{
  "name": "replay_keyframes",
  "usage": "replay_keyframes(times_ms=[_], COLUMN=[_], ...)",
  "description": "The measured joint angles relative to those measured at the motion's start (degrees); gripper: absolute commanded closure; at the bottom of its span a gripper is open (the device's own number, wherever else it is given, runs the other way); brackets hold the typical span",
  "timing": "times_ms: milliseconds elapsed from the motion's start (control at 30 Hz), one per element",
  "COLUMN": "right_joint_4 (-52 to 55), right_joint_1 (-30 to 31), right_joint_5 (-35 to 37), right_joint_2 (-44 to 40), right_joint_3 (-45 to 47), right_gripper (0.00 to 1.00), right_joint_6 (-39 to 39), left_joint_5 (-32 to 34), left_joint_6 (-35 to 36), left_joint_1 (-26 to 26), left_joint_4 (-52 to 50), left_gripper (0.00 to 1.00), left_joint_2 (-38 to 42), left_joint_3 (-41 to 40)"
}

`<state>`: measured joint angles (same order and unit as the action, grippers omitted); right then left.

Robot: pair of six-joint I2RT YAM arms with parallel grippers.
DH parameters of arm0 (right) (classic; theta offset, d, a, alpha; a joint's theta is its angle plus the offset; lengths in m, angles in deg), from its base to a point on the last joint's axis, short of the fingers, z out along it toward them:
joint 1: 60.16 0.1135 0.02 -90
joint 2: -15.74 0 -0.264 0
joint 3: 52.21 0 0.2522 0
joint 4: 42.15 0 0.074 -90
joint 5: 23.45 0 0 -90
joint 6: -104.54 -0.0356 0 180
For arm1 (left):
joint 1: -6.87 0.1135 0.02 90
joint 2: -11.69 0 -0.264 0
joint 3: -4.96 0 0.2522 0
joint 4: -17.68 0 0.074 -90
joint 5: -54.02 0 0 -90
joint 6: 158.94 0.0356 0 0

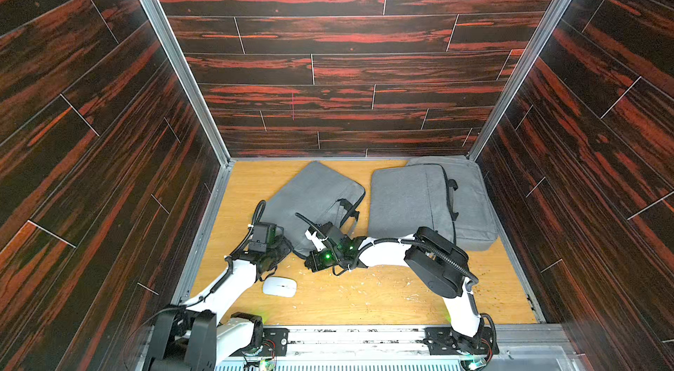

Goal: Put the mouse into the laptop bag
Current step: Unzip the zipper on the zippered laptop bag.

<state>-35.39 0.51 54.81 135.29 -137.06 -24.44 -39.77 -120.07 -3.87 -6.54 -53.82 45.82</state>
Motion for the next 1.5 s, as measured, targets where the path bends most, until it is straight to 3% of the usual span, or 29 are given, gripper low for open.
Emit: replay_keyframes(times_ms=[200, 300, 333, 400, 533, 1000, 1133, 1500], right_joint_4=[0.4, 0.6, 0.7, 0.8, 0.9, -0.3, -1.9, -3.3], right_joint_1=[0.0, 0.0, 0.0, 0.0, 0.0, -4.0, -7.5, -9.9], right_joint_5=[0.4, 0.9, 1.0, 1.2, 1.6, -0.1, -1.5, -2.6], right_joint_2=[0.0, 0.0, 0.0, 0.0, 0.0, -1.5, -2.6, -7.3], right_joint_3=[-0.1, -0.1, -0.1, -0.1, -0.2, 3.2, 5.3, 7.0], right_gripper=[1.0, 1.0, 1.0, 1.0, 1.0, 1.0, 1.0, 1.0], right_joint_6=[0.0, -0.1, -0.2, -0.2, -0.6, -0.9, -0.8, 0.7], left_joint_5=[1.1, 1.2, 1.4, 1.2, 1.3, 4.3, 1.5, -3.2], left_joint_6=[-0.1, -0.3, -0.5, -1.0, -1.2, 0.9, 2.1, 4.7], left_joint_1=[-3.3, -4.5, -4.8, -5.2, -5.6, -4.2, -2.1, 2.5], left_joint_4=[2.1, 4.8, 5.9, 7.1, 8.3, 2.9, 2.2, 1.2], left_gripper=[0.23, 0.31, 0.4, 0.73, 0.99, 1.0, 1.0, 1.0], left_joint_2=[-5.9, -9.9, -11.0, -12.1, -12.3, -8.0, -7.2, -6.4], left_joint_3=[0.7, 2.4, 2.7, 2.8, 3.0, 3.0, 2.9, 3.2])
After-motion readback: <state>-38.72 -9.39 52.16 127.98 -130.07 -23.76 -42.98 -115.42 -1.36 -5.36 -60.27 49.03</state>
